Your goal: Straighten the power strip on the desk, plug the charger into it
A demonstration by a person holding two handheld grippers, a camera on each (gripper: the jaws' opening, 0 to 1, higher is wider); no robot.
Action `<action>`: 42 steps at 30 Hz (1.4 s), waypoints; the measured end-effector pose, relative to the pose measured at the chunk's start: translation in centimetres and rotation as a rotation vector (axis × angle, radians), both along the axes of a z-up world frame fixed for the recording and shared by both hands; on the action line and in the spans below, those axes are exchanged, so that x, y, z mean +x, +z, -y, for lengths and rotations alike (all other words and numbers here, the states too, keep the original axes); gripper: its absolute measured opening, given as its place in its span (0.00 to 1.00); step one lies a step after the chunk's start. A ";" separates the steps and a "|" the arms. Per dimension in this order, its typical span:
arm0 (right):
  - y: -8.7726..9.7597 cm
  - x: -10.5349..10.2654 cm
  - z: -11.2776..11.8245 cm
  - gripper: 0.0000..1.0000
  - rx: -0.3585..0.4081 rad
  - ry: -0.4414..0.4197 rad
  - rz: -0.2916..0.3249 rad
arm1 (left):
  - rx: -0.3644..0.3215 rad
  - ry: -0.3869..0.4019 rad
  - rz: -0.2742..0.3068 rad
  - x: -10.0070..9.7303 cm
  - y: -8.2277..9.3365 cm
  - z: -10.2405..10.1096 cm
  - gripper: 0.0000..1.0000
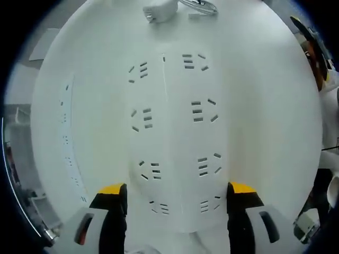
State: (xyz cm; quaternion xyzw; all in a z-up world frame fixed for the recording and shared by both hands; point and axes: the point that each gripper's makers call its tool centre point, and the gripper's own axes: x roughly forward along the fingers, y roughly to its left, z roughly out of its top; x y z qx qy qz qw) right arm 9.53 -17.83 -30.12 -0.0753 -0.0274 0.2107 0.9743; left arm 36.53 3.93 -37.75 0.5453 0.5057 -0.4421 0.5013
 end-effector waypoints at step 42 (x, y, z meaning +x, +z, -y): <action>1.1 -0.8 -1.4 0.89 0.007 0.045 0.027 | -0.162 -0.041 0.290 -0.2 4.2 2.8 0.99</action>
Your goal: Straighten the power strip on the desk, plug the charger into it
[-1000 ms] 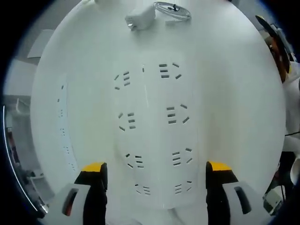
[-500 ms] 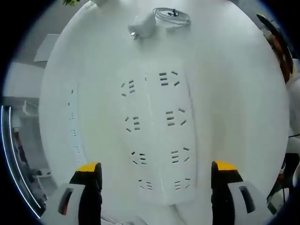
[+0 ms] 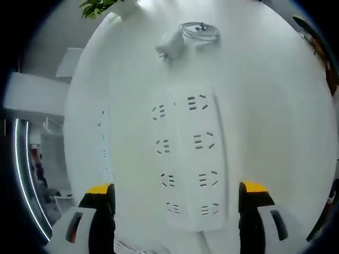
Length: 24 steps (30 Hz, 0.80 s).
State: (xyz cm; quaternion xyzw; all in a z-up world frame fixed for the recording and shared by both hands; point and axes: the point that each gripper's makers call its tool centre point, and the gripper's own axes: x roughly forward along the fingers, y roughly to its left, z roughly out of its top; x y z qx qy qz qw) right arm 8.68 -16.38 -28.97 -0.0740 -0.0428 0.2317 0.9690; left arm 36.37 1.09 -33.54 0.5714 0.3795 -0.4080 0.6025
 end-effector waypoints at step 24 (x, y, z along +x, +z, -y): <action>0.7 -1.4 -1.4 0.89 0.016 0.049 0.021 | -0.370 0.073 0.329 1.0 4.7 0.5 0.99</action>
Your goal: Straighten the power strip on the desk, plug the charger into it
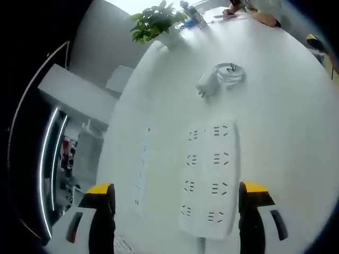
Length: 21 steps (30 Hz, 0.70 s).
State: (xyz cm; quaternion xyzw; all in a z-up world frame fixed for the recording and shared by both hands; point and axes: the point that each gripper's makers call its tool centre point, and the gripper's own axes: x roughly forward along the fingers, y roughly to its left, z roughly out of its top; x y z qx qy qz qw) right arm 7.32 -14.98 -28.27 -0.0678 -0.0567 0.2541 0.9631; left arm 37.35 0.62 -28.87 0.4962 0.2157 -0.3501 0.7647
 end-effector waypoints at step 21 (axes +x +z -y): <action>0.0 -0.5 -1.1 0.90 0.005 0.036 0.003 | -0.375 0.075 0.112 -2.1 2.4 -0.5 0.99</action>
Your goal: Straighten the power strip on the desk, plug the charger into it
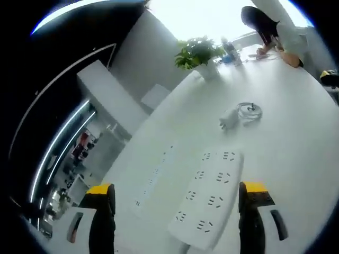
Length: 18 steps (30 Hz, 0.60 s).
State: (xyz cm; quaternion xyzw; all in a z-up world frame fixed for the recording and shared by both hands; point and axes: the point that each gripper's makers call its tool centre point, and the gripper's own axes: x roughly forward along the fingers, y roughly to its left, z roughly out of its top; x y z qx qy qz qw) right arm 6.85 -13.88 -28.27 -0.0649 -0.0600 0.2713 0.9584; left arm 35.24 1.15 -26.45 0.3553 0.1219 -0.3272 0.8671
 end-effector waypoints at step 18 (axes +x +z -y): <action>-0.1 0.1 -0.1 0.89 0.004 0.006 0.002 | -0.324 0.062 0.197 -2.1 4.9 -2.1 0.99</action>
